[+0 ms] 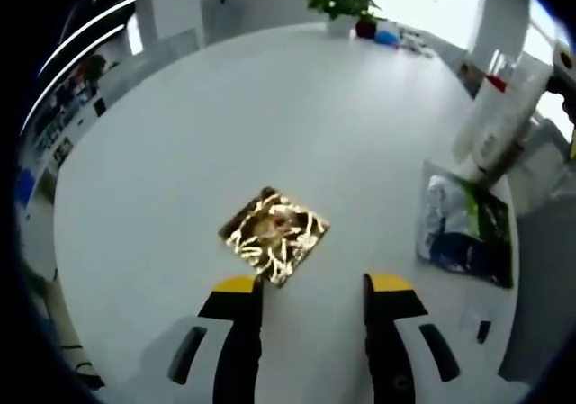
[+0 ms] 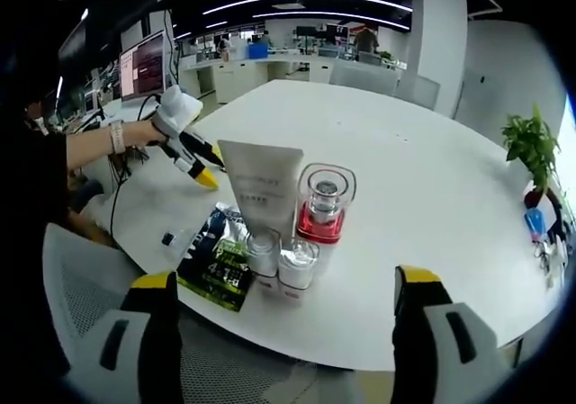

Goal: Arrange the skincare products in the storage area until every visible bottle or jar stands upright without overlapping.

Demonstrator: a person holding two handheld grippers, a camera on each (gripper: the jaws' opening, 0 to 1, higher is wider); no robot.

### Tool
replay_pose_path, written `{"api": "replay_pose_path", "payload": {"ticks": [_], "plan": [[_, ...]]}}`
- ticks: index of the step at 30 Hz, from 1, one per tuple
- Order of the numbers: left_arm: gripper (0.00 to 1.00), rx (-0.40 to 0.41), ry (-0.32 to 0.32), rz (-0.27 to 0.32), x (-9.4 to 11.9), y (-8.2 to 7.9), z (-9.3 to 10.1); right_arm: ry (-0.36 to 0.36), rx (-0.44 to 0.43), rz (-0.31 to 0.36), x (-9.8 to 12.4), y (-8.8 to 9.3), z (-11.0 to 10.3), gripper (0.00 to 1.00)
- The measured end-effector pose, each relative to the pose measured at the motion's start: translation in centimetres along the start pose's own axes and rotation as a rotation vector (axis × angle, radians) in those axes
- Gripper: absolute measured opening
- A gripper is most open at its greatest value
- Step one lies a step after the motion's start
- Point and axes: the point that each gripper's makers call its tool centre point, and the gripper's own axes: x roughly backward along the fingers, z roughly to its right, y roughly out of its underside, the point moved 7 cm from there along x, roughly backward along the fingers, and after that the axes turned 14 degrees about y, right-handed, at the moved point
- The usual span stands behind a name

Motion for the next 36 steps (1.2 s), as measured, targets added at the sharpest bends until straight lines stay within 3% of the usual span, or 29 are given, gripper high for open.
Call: {"api": "replay_pose_path", "payload": {"ticks": [8, 20, 36], "plan": [[0.3, -0.033, 0.035, -0.01, -1.0, -0.6, 0.8, 0.005, 0.0, -0.003, 0.1, 0.1, 0.2, 1.0], [0.26, -0.059, 0.057, 0.004, -2.3, -2.1, 1.7, 0.014, 0.006, -0.019, 0.2, 0.5, 0.4, 1.0], [0.24, -0.092, 0.082, 0.0, -4.3, -4.9, 1.5, 0.027, 0.01, -0.019, 0.6, 0.2, 0.9, 1.0]]}}
